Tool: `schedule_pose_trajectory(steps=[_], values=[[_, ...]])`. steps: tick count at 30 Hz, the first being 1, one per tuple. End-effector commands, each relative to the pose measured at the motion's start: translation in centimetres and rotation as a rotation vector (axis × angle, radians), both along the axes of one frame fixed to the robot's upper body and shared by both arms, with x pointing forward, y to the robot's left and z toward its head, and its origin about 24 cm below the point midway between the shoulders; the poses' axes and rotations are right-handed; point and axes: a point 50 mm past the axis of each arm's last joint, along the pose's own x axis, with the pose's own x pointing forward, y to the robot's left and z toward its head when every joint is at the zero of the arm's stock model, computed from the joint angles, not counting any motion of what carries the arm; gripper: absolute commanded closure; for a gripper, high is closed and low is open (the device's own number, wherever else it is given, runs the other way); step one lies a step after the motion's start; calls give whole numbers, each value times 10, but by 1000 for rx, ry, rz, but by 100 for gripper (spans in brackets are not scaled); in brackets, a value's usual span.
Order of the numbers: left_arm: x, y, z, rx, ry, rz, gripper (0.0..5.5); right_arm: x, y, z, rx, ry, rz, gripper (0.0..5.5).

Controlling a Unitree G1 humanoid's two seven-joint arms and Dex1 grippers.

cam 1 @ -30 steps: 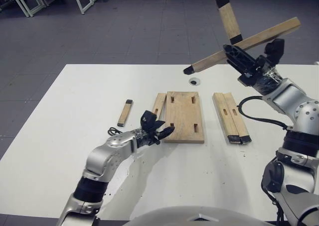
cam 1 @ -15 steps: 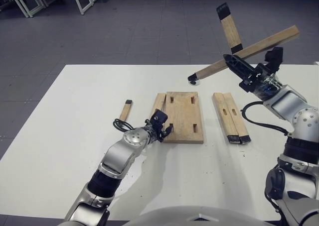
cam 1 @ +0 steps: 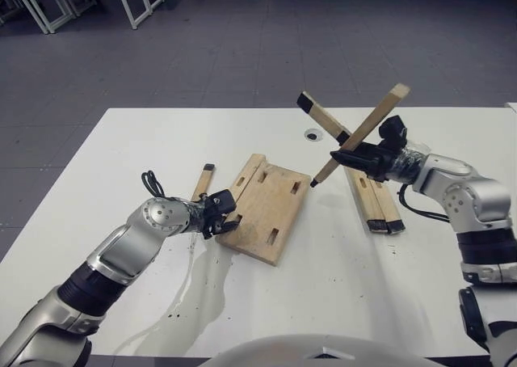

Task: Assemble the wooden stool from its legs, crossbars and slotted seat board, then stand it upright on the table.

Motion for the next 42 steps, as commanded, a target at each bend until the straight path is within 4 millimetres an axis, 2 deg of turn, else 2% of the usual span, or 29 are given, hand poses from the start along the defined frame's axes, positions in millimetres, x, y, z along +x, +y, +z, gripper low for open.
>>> schedule_pose_trajectory(steps=[1, 3, 6, 8, 12, 15, 19, 22, 24, 25, 29, 33, 34, 37, 38, 40, 42], values=[[-12, 9, -33, 64, 124, -14, 271, 11, 18, 0, 9, -17, 60, 348], [-11, 7, -35, 62, 119, -33, 271, 13, 23, -3, 8, -12, 76, 348], [-11, 6, -37, 58, 119, -42, 271, 17, 27, -18, -46, 42, 116, 348], [-10, 7, -37, 61, 113, -40, 271, 17, 22, -36, -134, 118, 133, 348], [-8, 6, -38, 60, 107, -36, 271, 20, 16, -58, -271, 217, 151, 348], [-7, 7, -38, 62, 108, -34, 271, 22, 8, -64, -364, 259, 171, 348], [-7, 12, -39, 73, 108, -20, 271, 27, -7, -64, -415, 322, 121, 348], [-7, 4, -41, 47, 103, -14, 271, 15, -10, -99, -469, 465, 56, 348], [-8, 0, -43, 32, 105, -14, 271, 4, -9, -121, -413, 570, 36, 348], [-8, -1, -43, 27, 107, -13, 271, 2, -9, -124, -348, 599, 44, 348], [-8, 0, -44, 24, 107, -1, 271, 19, -8, -98, -168, 510, 78, 348], [-7, -2, -45, 18, 103, 5, 271, 37, -4, -67, -134, 367, 115, 348], [-7, -3, -45, 16, 102, 5, 271, 40, -3, -62, -128, 343, 121, 310], [-6, -3, -46, 14, 100, 9, 271, 42, -6, -52, -142, 300, 134, 264], [-6, -3, -46, 14, 100, 10, 271, 41, -10, -49, -166, 285, 134, 246], [-6, -3, -46, 13, 100, 11, 271, 38, -22, -44, -241, 277, 107, 246], [-7, -2, -47, 12, 100, 16, 271, 38, -43, -39, -367, 250, 0, 246]])
